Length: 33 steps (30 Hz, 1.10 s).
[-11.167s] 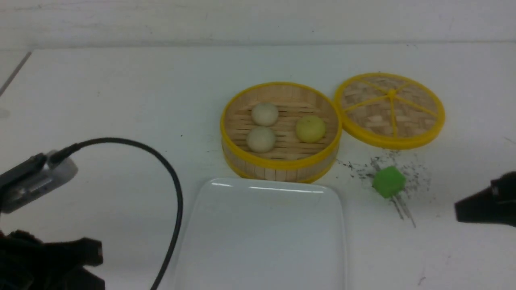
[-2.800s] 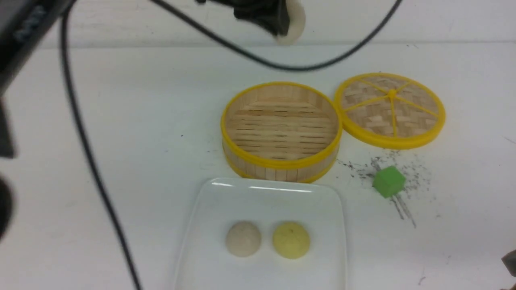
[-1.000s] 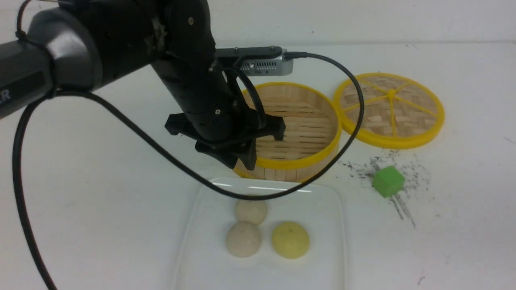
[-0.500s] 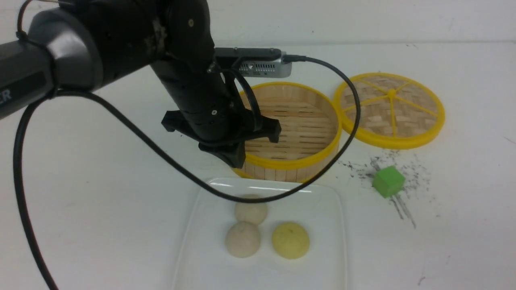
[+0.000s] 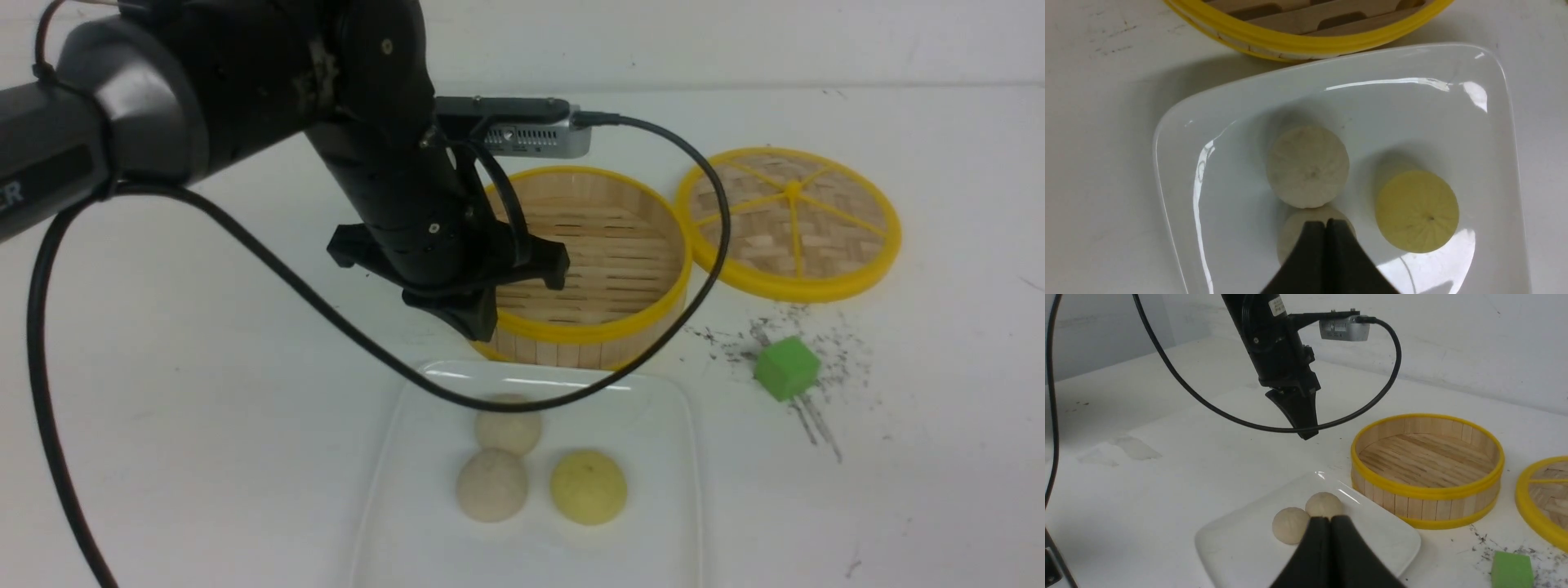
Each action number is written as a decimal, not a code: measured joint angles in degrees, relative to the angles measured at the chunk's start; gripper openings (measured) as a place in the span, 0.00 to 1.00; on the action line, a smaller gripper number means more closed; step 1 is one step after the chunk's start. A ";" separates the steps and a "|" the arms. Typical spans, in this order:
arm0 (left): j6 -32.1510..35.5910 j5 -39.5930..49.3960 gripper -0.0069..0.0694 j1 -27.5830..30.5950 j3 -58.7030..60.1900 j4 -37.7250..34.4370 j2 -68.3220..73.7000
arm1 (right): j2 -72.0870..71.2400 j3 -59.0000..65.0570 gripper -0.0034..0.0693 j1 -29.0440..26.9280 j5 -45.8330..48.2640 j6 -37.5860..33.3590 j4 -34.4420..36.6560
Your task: Put the steamed buns into the plate on the white tablecloth.
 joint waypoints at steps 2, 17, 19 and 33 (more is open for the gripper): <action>0.00 0.00 0.09 0.00 0.00 0.00 0.00 | 0.00 0.00 0.04 0.00 -0.10 0.00 0.00; 0.00 0.11 0.11 0.00 0.00 1.28 0.00 | -0.22 0.61 0.05 0.00 -0.57 0.00 0.00; 0.00 0.11 0.12 0.00 0.00 2.22 0.00 | -0.98 2.61 0.05 -0.43 -2.10 0.00 -0.10; -0.90 1.69 0.12 0.00 0.00 3.09 -1.56 | -7.48 25.55 0.07 -29.34 -7.37 0.00 -6.37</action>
